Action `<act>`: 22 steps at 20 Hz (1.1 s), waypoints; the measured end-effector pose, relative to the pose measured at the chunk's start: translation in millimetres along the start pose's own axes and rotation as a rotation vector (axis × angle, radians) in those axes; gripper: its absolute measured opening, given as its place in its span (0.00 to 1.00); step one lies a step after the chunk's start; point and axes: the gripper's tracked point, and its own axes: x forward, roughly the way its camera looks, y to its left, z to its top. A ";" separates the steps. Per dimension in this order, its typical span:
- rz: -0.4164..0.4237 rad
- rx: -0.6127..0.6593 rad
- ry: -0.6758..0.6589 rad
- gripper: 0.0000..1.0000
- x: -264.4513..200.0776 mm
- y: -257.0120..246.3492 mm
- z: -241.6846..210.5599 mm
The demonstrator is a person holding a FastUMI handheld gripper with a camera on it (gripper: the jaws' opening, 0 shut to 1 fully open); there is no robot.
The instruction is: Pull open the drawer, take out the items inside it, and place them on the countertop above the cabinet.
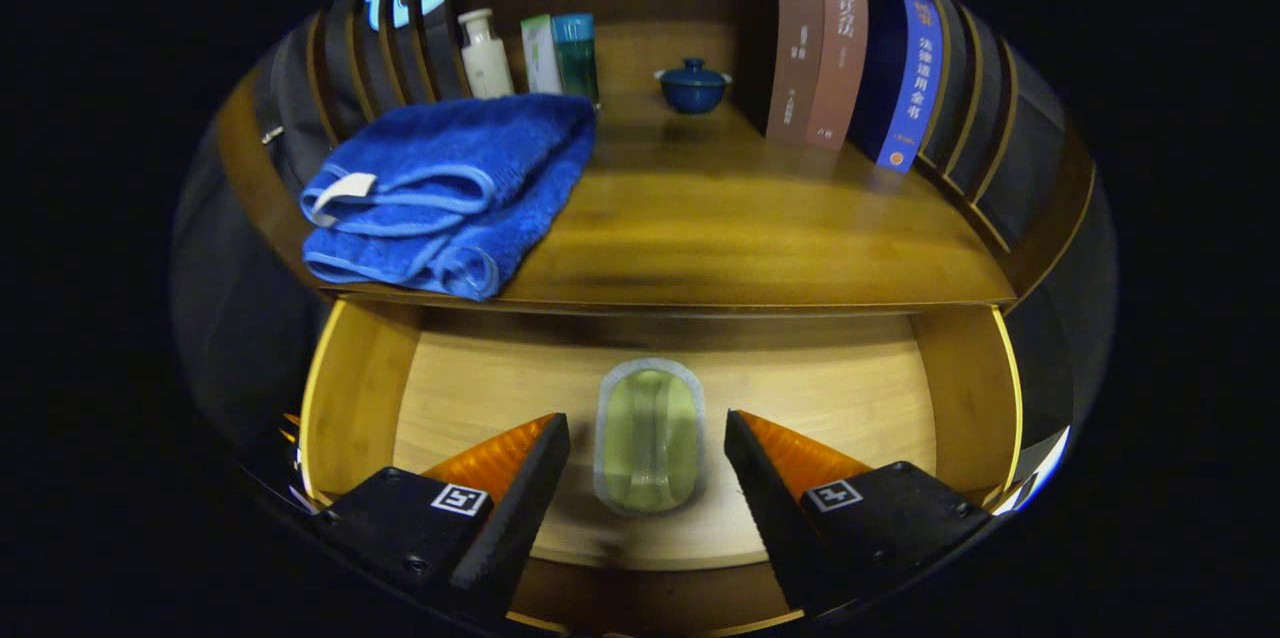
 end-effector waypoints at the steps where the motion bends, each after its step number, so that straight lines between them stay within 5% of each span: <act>1: -0.005 0.007 0.035 0.97 6.4 -1.6 -3.4; 9: -0.022 0.005 0.172 0.59 38.1 -3.5 -21.2; 12: -0.018 -0.009 0.155 0.31 35.3 0.3 -20.5; 14: -0.015 -0.003 0.138 0.30 45.0 -0.5 -13.0; 16: 0.003 0.003 0.137 0.13 30.4 1.8 -17.8; 22: 0.027 0.013 0.096 0.13 15.8 -0.6 -19.1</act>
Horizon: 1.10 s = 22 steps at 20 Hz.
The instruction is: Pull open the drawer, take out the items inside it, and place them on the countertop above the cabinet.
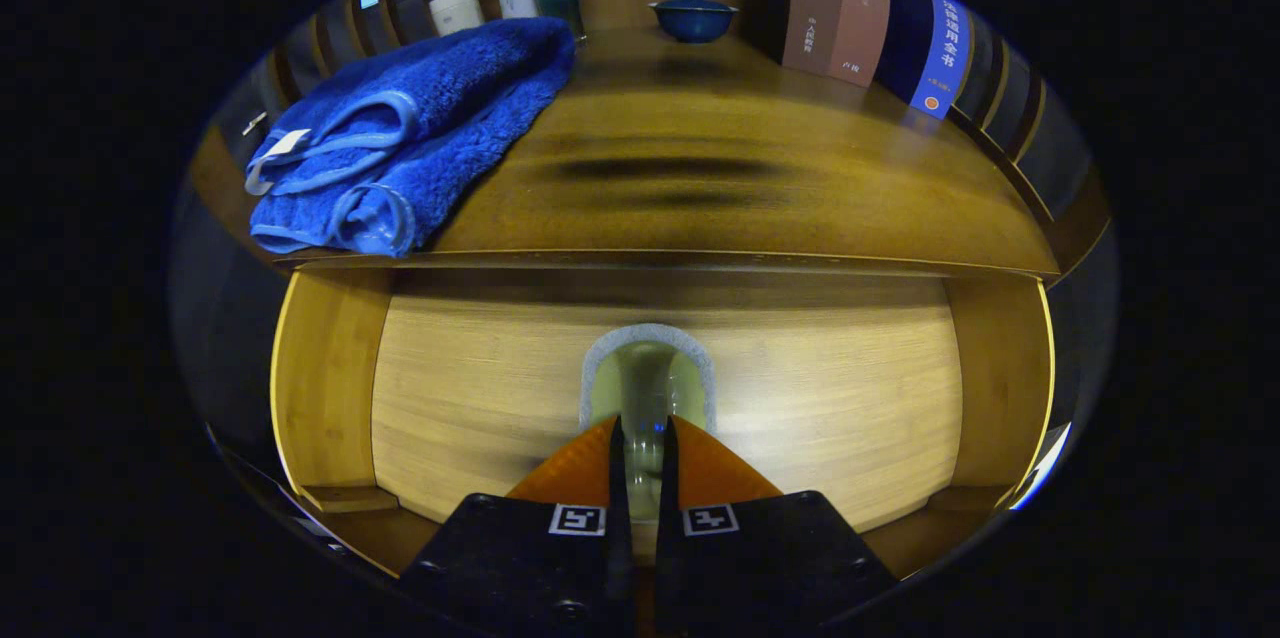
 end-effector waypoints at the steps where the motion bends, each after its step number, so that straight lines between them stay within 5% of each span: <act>1: 0.002 -0.002 -0.028 0.13 -8.6 -0.8 1.8; 7: 0.032 -0.007 -0.216 0.13 -78.4 3.9 11.7; 12: 0.063 0.020 -0.369 0.13 -125.4 3.6 65.1; 22: 0.080 0.074 -0.380 0.13 -84.9 -12.2 170.2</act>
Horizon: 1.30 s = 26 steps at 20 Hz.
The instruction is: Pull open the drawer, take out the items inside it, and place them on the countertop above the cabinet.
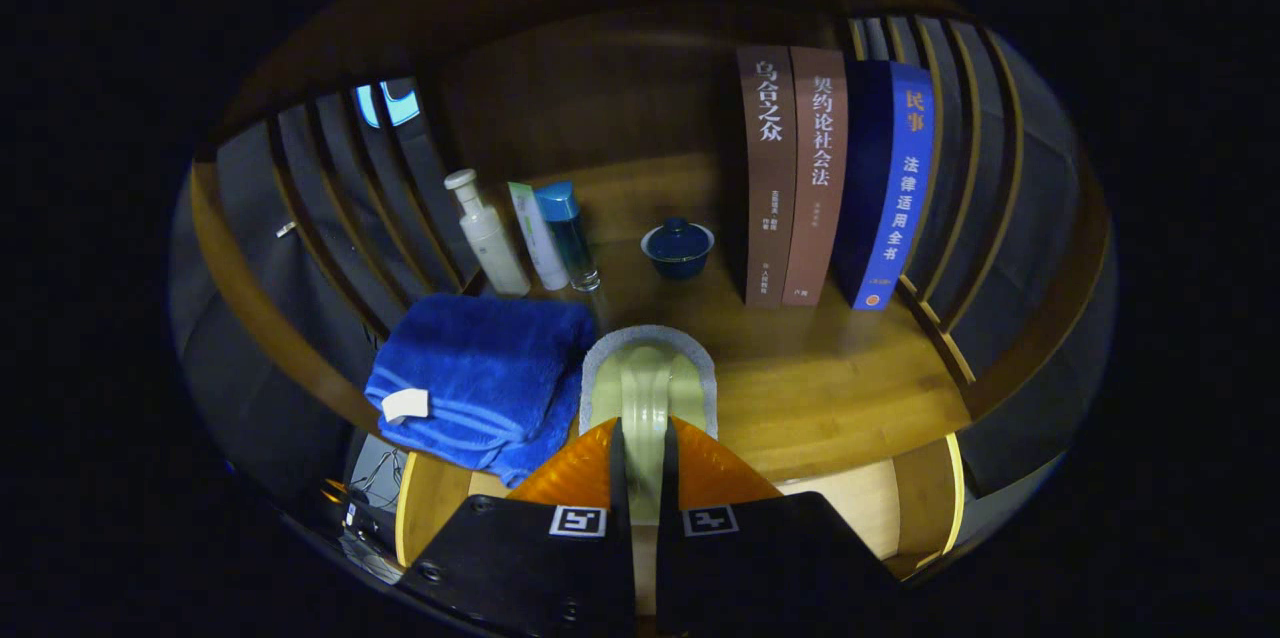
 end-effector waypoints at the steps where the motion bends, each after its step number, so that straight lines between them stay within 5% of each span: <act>1: 0.000 0.005 0.004 0.13 8.1 -2.7 4.1; 11: -0.006 0.007 0.063 0.20 62.5 -8.3 22.3; 16: 0.006 0.020 0.068 0.72 66.8 -7.3 20.8; 20: 0.004 0.022 0.033 0.82 54.1 -7.1 24.0; 23: -0.005 0.011 0.017 1.00 38.6 -9.0 22.0; 26: -0.006 0.022 -0.013 1.00 13.9 -9.4 16.6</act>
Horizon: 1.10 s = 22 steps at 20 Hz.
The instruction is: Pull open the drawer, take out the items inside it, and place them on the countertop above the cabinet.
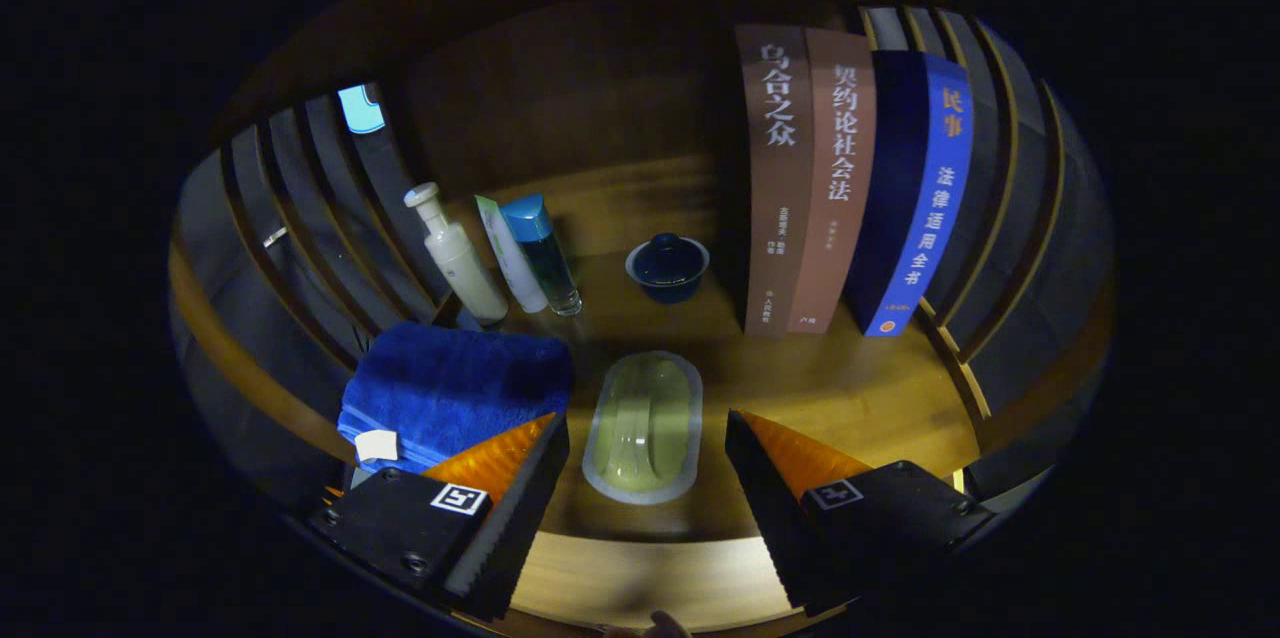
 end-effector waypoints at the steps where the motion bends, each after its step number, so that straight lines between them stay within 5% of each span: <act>1: 0.003 0.003 -0.007 1.00 -8.8 0.9 -4.1; 14: -0.011 -0.028 -0.372 0.99 -190.4 9.9 -101.8; 22: -0.078 -0.101 -0.453 0.99 -197.5 0.0 -220.1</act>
